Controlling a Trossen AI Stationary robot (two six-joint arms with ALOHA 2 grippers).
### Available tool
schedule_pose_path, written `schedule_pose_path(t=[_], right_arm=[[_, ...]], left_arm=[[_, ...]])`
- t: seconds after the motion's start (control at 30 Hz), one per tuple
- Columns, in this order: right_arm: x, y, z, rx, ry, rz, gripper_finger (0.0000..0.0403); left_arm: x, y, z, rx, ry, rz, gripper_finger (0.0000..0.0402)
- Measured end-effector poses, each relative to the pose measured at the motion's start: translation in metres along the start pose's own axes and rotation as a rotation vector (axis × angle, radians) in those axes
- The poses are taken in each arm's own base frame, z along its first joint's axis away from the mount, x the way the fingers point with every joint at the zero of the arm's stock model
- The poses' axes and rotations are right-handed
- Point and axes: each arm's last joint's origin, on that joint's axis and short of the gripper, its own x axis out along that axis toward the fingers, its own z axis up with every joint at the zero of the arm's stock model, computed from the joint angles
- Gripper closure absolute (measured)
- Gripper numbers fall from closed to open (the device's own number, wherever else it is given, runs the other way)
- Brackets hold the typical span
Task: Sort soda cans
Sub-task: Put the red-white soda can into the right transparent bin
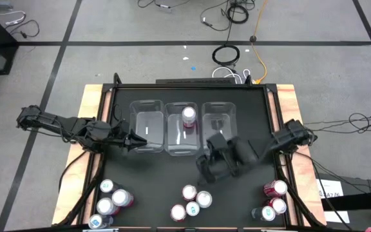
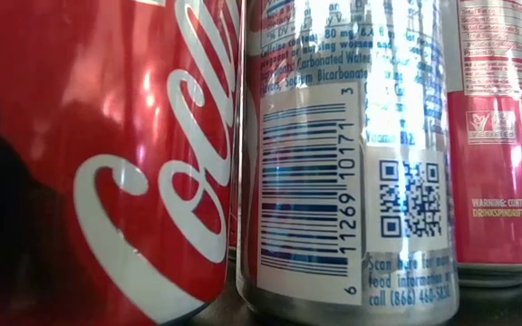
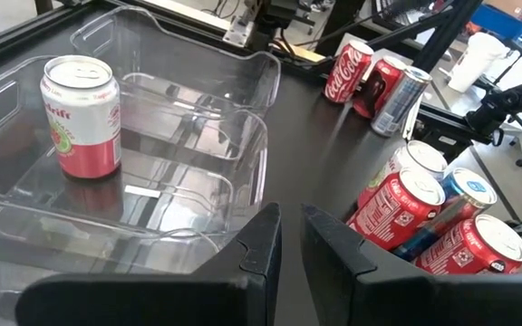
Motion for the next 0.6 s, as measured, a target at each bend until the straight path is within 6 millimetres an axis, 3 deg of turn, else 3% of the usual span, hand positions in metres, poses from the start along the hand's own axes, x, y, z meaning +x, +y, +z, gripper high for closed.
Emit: schedule_pose_path(t=[0.3, 0.6], right_arm=[[-0.009, -0.005, -0.075, 0.196, 0.085, -0.028, 0.0051], [-0.017, -0.051, -0.109, 0.344, 0.205, -0.141, 0.0063]], left_arm=[[0.0, 0.0, 0.0, 0.0, 0.0, 0.0, 0.0348], [0.0, 0.0, 0.0, 0.0, 0.0, 0.0, 0.0348]])
